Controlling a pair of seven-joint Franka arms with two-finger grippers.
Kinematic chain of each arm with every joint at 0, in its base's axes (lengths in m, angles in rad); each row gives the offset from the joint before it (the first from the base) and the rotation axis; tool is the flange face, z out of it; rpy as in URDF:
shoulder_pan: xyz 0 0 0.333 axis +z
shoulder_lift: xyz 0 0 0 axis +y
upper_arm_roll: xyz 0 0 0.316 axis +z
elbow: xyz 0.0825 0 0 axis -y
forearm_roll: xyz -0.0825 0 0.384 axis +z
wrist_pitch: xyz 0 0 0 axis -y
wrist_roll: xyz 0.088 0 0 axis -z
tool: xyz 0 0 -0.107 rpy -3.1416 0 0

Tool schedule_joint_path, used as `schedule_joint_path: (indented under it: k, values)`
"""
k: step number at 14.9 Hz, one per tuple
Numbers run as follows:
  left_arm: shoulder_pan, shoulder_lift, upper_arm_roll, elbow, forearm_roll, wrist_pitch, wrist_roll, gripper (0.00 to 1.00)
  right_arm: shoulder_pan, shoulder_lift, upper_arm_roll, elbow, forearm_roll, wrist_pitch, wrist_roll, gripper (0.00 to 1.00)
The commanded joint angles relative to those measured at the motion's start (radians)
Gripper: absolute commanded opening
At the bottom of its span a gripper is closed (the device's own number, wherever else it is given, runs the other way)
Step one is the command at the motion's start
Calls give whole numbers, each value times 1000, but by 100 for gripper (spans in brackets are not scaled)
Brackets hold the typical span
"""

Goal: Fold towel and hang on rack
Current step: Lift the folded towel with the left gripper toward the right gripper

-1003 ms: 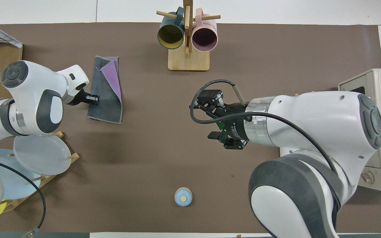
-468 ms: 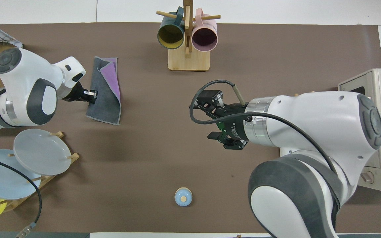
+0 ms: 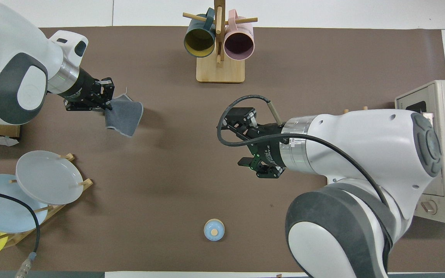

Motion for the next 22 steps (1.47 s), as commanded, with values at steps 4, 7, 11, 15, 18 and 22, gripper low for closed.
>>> schedule_joint_path:
  k: [4,7,11,15,18,22]
  values:
    - [-8,-78,-19,14,-162,-38,-514,0,52,24,2,-37,187,197,181,100]
    - [0,-136,-18,11,-269,-6,-717,0,86,101,2,-8,409,344,270,100]
    - [-9,-182,-24,-19,-349,60,-876,0,104,149,2,33,460,362,308,100]
    - [-34,-259,-28,-139,-420,166,-986,0,104,212,2,127,503,379,472,100]
    - [-63,-310,-28,-239,-445,282,-1075,0,118,207,4,116,502,374,482,100]
    - [-80,-311,-28,-243,-446,304,-1149,0,161,207,2,98,492,427,433,100]
